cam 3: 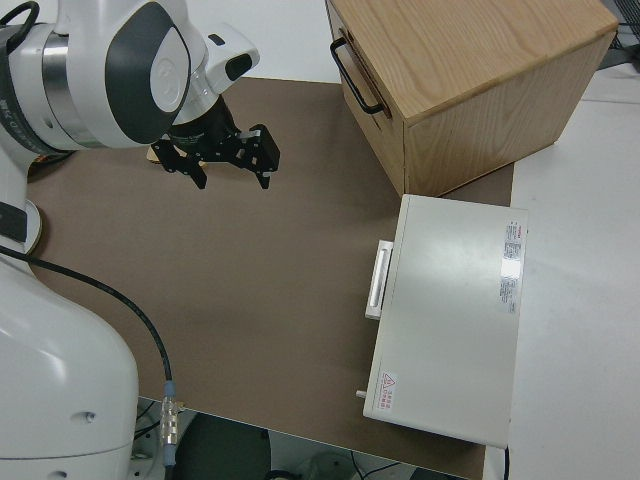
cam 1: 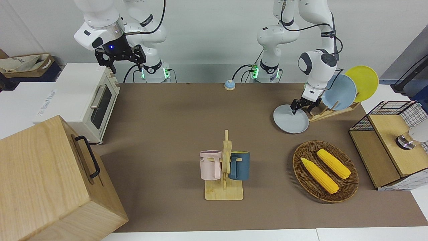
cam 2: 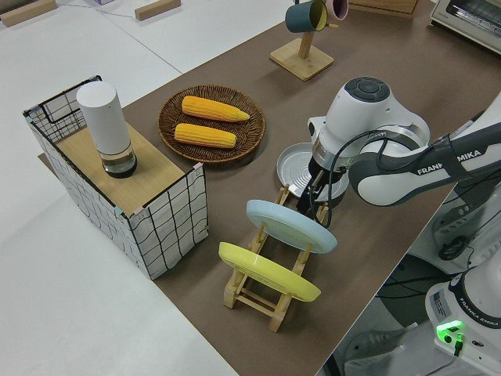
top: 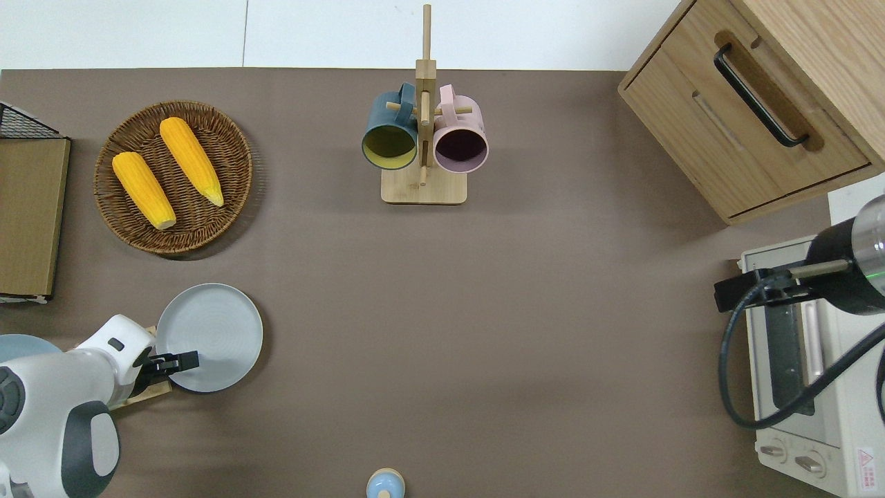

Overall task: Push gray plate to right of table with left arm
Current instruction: 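Move the left gripper down beside the gray plate's edge nearest the rack, then push the gray plate across the table toward the toaster oven with the left gripper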

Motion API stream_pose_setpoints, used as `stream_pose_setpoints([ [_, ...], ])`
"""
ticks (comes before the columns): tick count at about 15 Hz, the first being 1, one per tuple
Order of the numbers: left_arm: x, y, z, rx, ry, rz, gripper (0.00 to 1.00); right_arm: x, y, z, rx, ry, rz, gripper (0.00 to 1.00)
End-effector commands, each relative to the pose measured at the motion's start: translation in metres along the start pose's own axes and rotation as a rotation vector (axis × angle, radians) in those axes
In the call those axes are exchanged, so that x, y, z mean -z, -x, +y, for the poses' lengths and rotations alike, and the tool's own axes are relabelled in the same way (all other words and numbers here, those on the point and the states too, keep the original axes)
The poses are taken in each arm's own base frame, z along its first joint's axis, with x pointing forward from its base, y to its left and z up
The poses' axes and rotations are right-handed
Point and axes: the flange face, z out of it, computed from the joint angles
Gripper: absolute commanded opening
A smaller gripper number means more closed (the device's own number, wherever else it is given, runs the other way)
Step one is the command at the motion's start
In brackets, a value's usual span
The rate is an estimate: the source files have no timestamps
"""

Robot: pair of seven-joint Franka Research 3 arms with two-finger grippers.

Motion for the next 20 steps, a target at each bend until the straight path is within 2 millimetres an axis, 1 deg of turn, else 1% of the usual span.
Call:
stream_pose_setpoints([
  [1,-0.003,0.000,-0.006,-0.010,-0.010,0.006,0.00,0.004,0.003,0.001,-0.013,-0.004,-0.004,0.983],
  [15,0.000,-0.001,0.001,-0.004,-0.009,0.012,0.00,0.004,0.003,0.001,-0.013,-0.004,-0.004,0.983],
  [17,0.000,-0.003,0.016,0.041,-0.010,0.012,0.00,0.004,0.003,0.001,-0.013,-0.004,-0.004,0.983],
  [19,-0.002,-0.003,0.053,0.093,-0.013,0.007,0.00,0.004,0.003,0.001,-0.013,-0.004,-0.004,0.983],
  [20,0.001,-0.003,0.072,0.116,-0.015,0.009,0.00,0.004,0.003,0.001,-0.013,-0.004,-0.004,0.983],
])
